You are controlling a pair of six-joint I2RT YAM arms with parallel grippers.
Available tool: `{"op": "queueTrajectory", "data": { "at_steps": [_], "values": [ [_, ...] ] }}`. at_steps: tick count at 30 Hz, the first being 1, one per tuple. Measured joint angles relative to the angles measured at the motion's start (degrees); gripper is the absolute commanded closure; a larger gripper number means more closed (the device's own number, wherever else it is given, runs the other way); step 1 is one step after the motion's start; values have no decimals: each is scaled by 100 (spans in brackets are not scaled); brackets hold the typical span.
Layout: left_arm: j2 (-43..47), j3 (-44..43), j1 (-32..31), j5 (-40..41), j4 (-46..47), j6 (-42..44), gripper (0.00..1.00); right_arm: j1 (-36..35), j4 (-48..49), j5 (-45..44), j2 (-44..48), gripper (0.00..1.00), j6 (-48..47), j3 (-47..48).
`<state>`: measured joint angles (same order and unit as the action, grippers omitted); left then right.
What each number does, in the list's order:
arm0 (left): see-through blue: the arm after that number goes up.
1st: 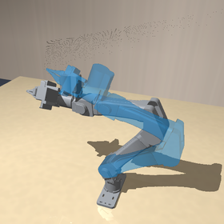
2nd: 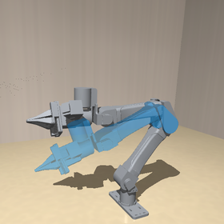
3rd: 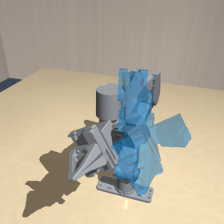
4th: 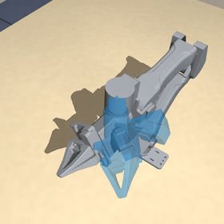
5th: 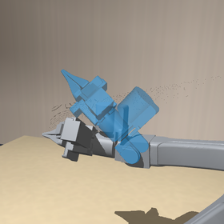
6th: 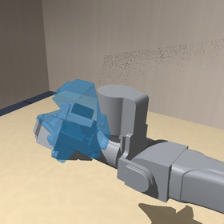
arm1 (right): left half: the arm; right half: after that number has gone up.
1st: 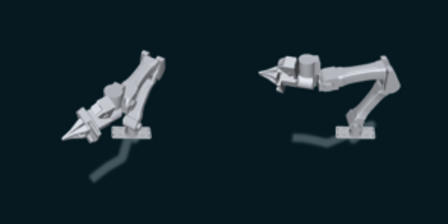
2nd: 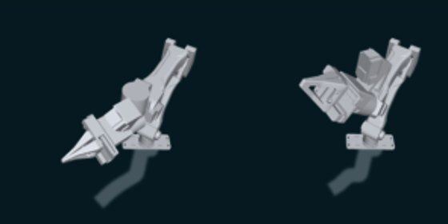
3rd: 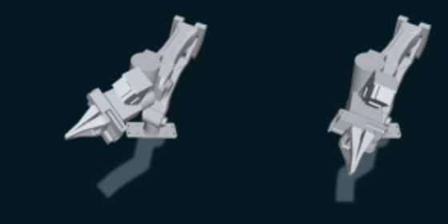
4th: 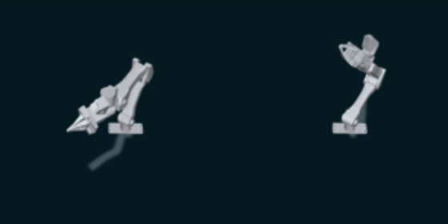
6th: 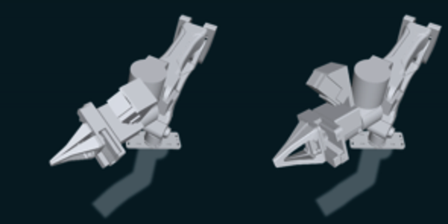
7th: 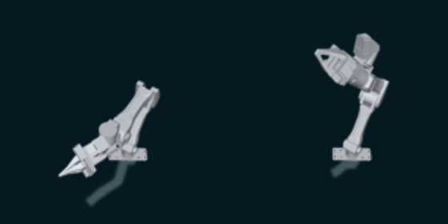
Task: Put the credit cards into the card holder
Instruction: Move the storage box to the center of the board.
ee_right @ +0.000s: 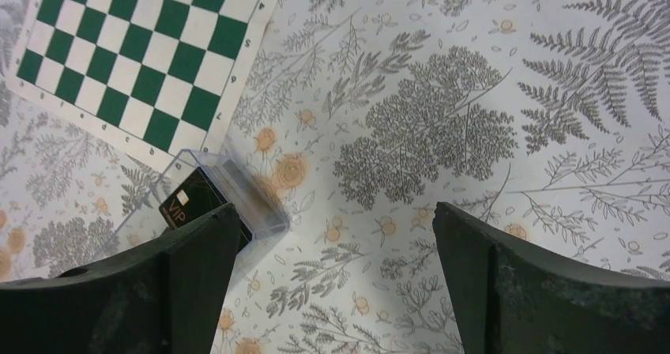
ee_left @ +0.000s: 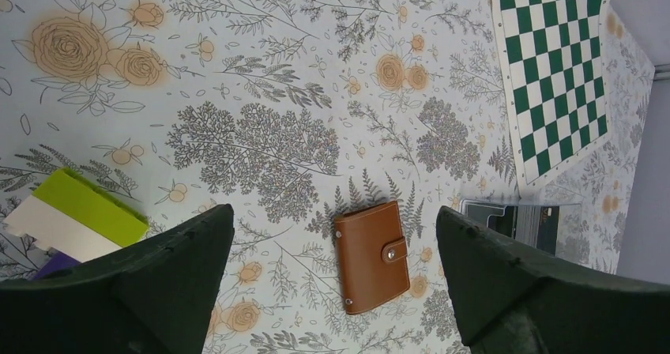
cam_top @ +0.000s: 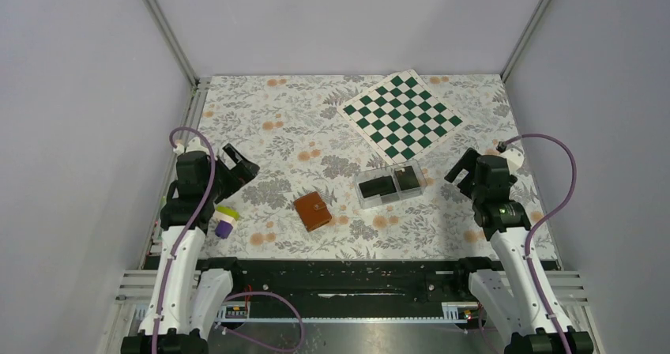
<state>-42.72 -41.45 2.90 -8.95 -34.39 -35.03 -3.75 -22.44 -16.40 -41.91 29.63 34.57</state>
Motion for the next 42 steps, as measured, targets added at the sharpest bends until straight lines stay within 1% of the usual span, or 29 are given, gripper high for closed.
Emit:
{"op": "queueTrajectory", "data": {
  "at_steps": [6,10,15,19,22,26,30,33,37,39,42],
  "values": [
    [72,24,2,-57,-219,68,1,0,-402,299,-15,2,-39,31],
    [-9,24,9,-306,-389,227,1,0,-610,612,-44,2,-39,31],
    [-236,48,11,-1051,-354,291,1,0,-708,1189,-201,1,-81,31],
    [-682,223,-83,-1633,-153,190,1,0,-706,1788,-442,1,-109,37],
    [-1016,367,-382,-1926,26,7,1,0,-704,2221,-748,1,-122,92],
    [-1499,393,-1106,-2100,501,-313,4,0,-678,2621,-1071,3,-116,144],
    [-2409,162,-1982,-2114,918,-610,8,0,-662,2870,-1333,7,-103,240],
    [-3171,-208,-2522,-2085,1104,-776,10,0,-638,2992,-1670,12,-114,400],
    [-3810,-638,-2905,-2074,1272,-973,13,0,-584,3101,-2142,29,-149,586],
    [-3978,-804,-3001,-2072,1314,-1023,13,0,-562,3117,-2420,32,-177,691],
    [-4070,-964,-3097,-2009,1290,-1043,13,0,-605,3130,-2780,32,-249,894]
  ]
}}
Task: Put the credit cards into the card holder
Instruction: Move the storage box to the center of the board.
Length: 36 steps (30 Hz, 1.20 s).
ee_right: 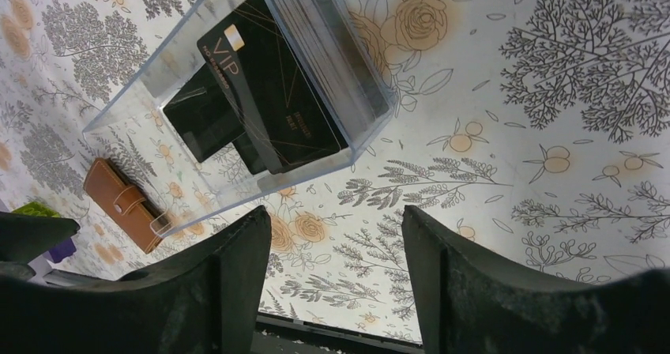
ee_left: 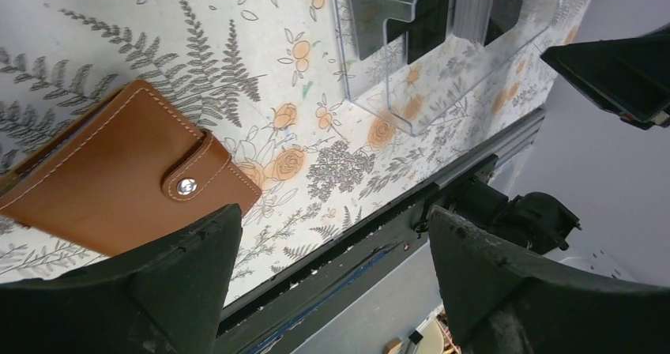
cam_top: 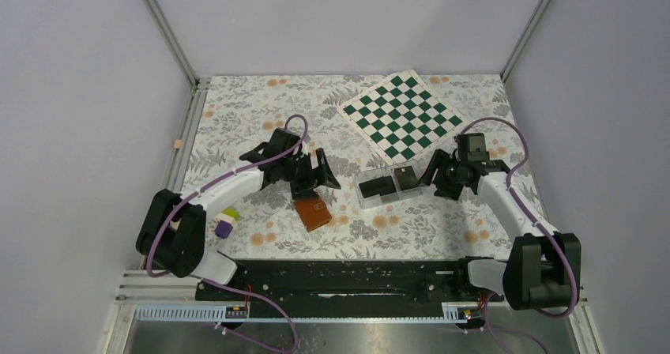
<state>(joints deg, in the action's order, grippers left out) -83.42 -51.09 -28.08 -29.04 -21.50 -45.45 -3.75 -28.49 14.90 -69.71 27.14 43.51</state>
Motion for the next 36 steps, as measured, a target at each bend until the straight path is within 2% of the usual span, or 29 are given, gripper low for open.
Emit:
{"op": "queueTrajectory", "data": {
  "at_steps": [2,8,14,19,25,34,36],
  "values": [
    [9,-70,-17,140,-157,35,13,0,-24,4,-111,33,-48,107],
    [221,-105,-11,894,-946,227,13,0,-94,28,-262,46,-138,262],
    [793,92,61,1416,-1556,389,13,0,-166,31,-662,56,-203,433],
    [1281,560,125,1554,-1794,402,13,0,-186,15,-933,61,-304,638],
    [1460,938,133,1602,-1941,385,13,0,-186,-22,-1266,71,-367,826],
    [1655,1038,133,1700,-1961,382,12,-46,-203,-52,-1504,88,-393,951],
    [1687,1047,133,1714,-1956,363,12,-96,-197,-63,-1519,90,-376,977]
  ]
}}
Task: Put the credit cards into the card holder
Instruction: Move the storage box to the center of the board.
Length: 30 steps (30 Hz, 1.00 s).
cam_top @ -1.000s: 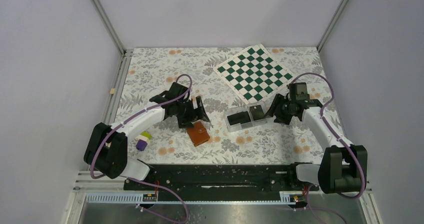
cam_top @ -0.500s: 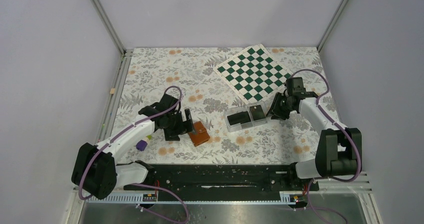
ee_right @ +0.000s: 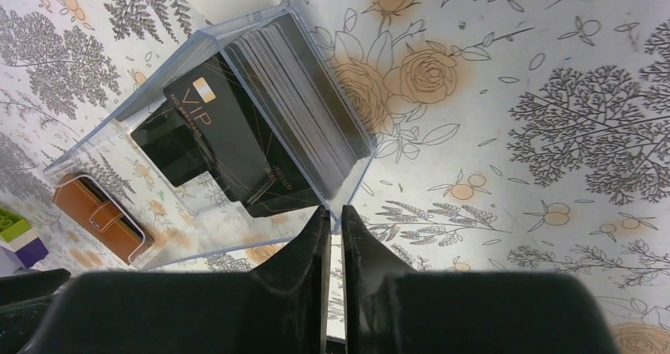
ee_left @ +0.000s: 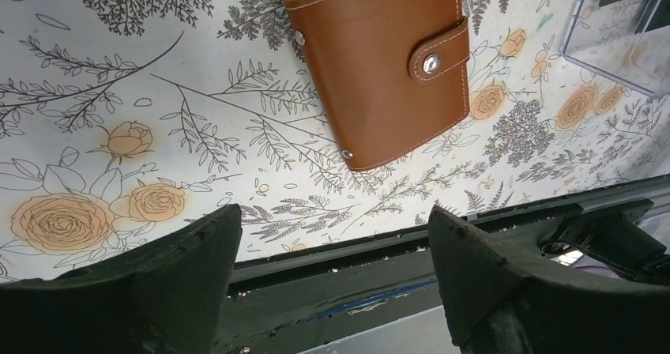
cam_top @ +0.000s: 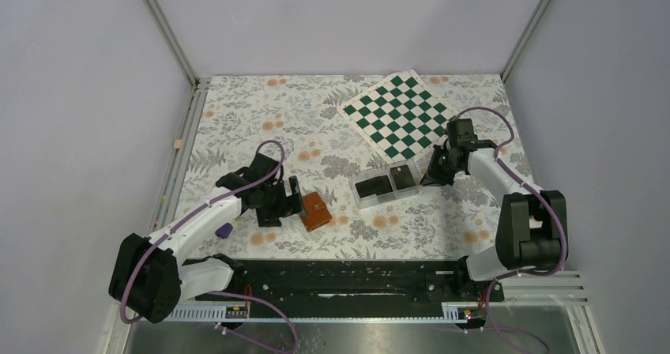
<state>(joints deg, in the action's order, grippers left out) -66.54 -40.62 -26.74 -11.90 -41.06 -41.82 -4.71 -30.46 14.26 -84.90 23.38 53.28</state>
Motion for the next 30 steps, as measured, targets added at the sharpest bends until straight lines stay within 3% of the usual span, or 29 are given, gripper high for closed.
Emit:
{"op": "queueTrajectory", "data": {
  "at_steps": [7,18,25,30],
  "values": [
    [157,291,4,-55,142,-184,12,-267,63,-15,-48,96,225,22],
    [157,374,7,-111,321,-308,12,-988,170,-111,-494,95,785,422],
    [111,376,7,-162,413,-328,12,-1215,249,-133,-564,79,1137,474],
    [-48,656,24,-293,774,-472,12,-1250,282,-83,-544,49,1224,439]
  ]
}}
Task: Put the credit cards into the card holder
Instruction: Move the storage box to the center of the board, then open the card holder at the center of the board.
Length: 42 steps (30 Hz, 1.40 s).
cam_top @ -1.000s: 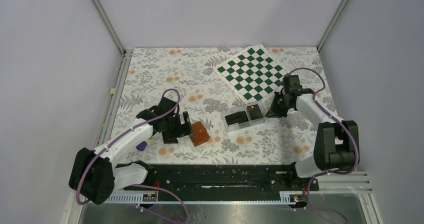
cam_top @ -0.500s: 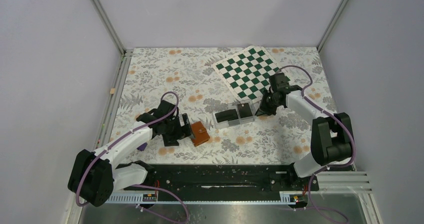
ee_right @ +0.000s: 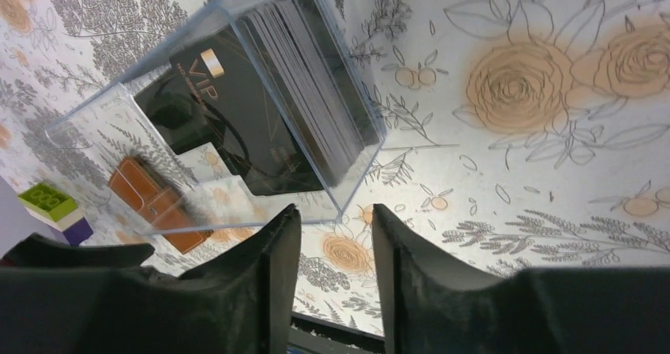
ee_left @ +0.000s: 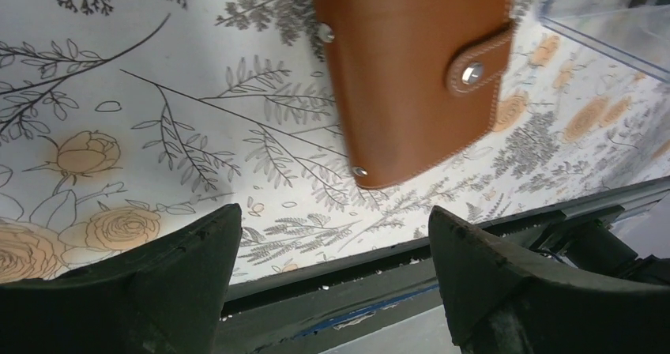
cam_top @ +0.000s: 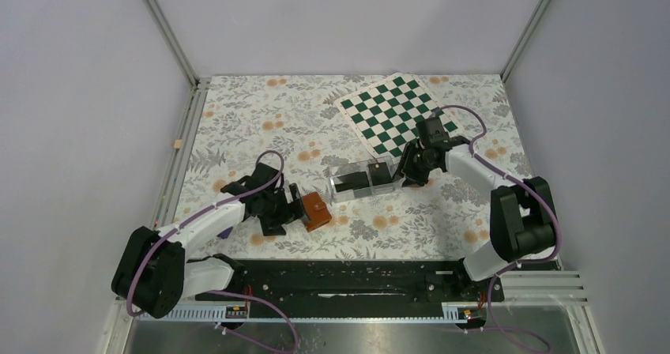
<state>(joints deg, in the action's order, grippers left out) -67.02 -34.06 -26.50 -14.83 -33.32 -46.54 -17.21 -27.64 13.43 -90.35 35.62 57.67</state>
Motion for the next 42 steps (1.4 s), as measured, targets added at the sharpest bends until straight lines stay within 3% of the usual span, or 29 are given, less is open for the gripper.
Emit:
{"op": "queueTrajectory", "data": {
  "at_steps": [9,21,24,31,42],
  "values": [
    [-833,-90,181,-402,511,-304,17,-103,7,83,1132,36,-39,-730],
    [-1908,-640,273,-415,835,-409,87,-369,11,129,1519,35,-76,-1259],
    [-1961,-684,273,-345,737,-295,100,-376,24,136,1521,35,-83,-1259],
    [-1891,-684,212,-238,713,-17,100,-402,24,319,1537,21,-221,-1259],
    [-1620,-549,-599,68,686,210,100,-481,138,721,1808,20,-498,-1449]
  ]
}}
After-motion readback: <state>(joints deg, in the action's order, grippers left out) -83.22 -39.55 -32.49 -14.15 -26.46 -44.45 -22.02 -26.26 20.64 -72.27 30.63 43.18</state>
